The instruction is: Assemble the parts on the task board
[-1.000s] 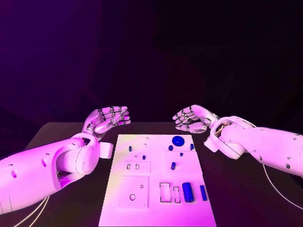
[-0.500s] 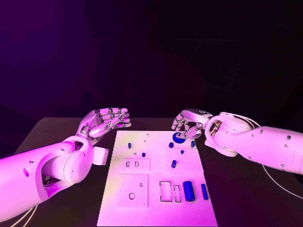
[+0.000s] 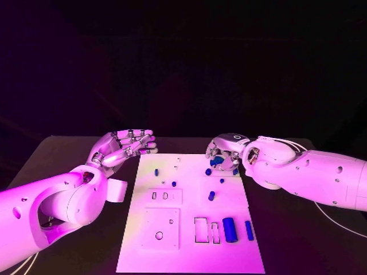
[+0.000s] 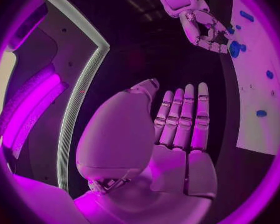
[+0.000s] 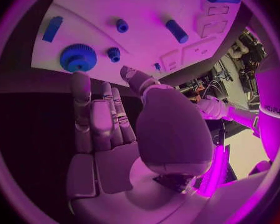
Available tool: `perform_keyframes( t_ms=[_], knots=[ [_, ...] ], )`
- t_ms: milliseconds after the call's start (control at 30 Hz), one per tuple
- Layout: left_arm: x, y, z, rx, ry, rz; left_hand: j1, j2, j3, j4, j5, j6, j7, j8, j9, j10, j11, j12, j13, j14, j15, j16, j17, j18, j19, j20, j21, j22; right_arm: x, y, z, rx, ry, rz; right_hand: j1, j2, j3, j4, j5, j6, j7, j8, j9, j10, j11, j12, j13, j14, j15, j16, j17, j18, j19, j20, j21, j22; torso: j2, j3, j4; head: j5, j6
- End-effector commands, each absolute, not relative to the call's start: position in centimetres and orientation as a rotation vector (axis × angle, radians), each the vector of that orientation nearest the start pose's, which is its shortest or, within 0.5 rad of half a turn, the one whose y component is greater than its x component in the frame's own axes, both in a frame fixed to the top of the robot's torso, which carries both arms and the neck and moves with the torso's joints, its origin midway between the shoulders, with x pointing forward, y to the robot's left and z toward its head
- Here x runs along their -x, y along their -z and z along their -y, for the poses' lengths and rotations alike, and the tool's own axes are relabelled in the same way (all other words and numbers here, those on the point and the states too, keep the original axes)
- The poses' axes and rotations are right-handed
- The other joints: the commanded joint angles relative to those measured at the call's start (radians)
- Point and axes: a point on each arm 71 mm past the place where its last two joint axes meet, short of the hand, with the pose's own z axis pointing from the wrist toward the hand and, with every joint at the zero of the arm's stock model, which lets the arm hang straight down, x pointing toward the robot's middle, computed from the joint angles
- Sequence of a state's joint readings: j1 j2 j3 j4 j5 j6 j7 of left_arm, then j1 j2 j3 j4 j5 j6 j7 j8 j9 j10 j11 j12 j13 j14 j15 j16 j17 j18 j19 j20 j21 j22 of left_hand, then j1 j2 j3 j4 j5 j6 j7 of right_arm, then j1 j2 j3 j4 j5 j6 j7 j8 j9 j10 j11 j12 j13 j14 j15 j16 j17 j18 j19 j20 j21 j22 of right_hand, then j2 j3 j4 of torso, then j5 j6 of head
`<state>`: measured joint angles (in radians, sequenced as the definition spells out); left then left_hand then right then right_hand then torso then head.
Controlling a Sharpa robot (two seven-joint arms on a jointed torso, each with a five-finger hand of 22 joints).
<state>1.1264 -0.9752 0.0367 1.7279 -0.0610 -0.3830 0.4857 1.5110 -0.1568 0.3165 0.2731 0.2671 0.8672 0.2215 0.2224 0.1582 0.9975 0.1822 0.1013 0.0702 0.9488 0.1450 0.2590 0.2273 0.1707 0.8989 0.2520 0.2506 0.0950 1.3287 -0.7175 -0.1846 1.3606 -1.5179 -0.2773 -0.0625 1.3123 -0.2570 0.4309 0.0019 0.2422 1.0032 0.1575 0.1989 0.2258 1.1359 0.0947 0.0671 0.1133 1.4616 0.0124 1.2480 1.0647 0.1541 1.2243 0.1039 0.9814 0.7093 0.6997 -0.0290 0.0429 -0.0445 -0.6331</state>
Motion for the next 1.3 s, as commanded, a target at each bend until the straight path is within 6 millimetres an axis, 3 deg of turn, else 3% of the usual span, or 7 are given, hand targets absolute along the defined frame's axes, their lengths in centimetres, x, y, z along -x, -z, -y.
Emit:
perform_keyframes(
  t_ms=[33,467,1300],
  knots=[
    [-44.7,15.7,-21.6,1.05,1.643,-1.315,0.001,-0.009,0.006,-0.001,-0.006,-0.003,0.013,-0.001,0.001,0.001,0.003,-0.004,-0.002,-0.005,0.001,-0.003,0.001,0.012,0.005,0.001,0.001,-0.001,-51.7,18.6,18.1,0.402,-0.492,-1.708,0.009,0.001,-0.001,0.006,-0.001,0.001,-0.005,-0.006,0.003,-0.008,0.0,0.004,0.001,0.037,0.001,0.03,0.034,-0.014,0.013,0.0,0.031,0.042,0.009,-0.0029,0.004,-0.002,-0.001],
    [-44.7,15.4,-21.6,1.049,1.647,-1.312,0.0,-0.01,0.006,-0.001,-0.006,-0.003,0.013,-0.001,0.001,0.0,0.004,-0.006,-0.002,-0.006,0.001,-0.004,0.002,0.012,0.004,0.001,0.0,-0.002,-51.8,19.3,17.9,0.412,-0.479,-1.741,0.014,0.002,0.021,0.025,0.004,0.008,-0.004,-0.007,0.016,0.007,-0.001,0.021,0.006,0.054,0.0,0.14,0.166,-0.038,0.068,0.006,0.16,0.214,0.017,-0.0043,0.0061,-0.004,-0.001],
    [-44.7,15.4,-21.7,1.05,1.649,-1.318,-0.001,-0.011,0.007,0.0,-0.006,-0.004,0.014,-0.002,0.002,0.0,0.004,-0.008,-0.002,-0.008,0.002,-0.006,0.003,0.012,0.003,0.001,0.0,-0.002,-51.7,20.2,17.2,0.421,-0.479,-1.774,0.012,0.011,0.1,0.042,0.002,0.04,-0.01,0.01,0.041,0.051,-0.009,0.033,0.004,0.057,-0.006,0.186,0.216,-0.047,0.085,0.006,0.224,0.302,0.026,-0.0042,0.0085,-0.003,-0.004]
  ],
)
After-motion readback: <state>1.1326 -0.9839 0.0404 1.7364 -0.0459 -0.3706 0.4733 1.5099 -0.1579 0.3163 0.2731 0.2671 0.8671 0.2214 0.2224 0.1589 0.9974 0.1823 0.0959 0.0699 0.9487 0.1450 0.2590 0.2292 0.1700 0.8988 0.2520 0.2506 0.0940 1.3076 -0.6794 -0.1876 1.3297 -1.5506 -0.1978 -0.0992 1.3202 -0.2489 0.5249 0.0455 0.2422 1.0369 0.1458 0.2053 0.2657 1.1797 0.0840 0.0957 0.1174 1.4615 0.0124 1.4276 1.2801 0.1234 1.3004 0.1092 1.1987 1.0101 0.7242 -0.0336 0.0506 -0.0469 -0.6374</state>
